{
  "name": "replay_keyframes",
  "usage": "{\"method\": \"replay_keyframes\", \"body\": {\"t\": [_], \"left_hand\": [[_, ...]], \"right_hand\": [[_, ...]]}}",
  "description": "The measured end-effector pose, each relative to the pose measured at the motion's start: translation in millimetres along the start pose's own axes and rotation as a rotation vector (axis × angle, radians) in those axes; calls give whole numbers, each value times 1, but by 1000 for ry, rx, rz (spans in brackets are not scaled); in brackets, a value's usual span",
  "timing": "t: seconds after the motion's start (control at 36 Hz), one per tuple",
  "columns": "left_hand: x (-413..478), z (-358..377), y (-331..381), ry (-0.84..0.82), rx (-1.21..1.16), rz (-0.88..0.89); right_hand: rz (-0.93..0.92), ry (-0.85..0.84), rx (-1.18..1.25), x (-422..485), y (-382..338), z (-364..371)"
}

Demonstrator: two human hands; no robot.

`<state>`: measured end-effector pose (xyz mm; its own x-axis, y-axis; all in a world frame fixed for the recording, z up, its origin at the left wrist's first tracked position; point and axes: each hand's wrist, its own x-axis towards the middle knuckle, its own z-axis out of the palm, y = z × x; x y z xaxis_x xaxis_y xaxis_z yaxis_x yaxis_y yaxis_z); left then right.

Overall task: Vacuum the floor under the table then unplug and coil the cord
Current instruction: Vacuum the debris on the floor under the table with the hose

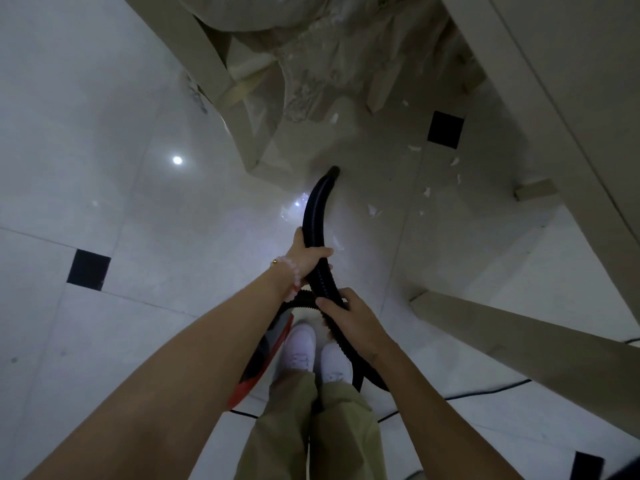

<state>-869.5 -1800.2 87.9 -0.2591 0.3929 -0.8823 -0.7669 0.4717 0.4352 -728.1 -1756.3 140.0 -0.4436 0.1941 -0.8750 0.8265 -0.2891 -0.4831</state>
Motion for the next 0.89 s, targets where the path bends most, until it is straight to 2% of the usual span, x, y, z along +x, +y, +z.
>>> {"method": "replay_keyframes", "body": {"t": [0.17,0.31,0.47,0.89], "left_hand": [[2,-7,17,34,-1,31],[1,-2,20,58,-32,85],[-2,3,13,4,-61,50],[-1,18,23,1,9,30]], "right_hand": [[-120,-93,-98,-13,18,-13],[-144,-4,-224,-5,16,-13],[-114,86,-243,11,8,-5],[-23,147,-23,32,-12,-13]]}}
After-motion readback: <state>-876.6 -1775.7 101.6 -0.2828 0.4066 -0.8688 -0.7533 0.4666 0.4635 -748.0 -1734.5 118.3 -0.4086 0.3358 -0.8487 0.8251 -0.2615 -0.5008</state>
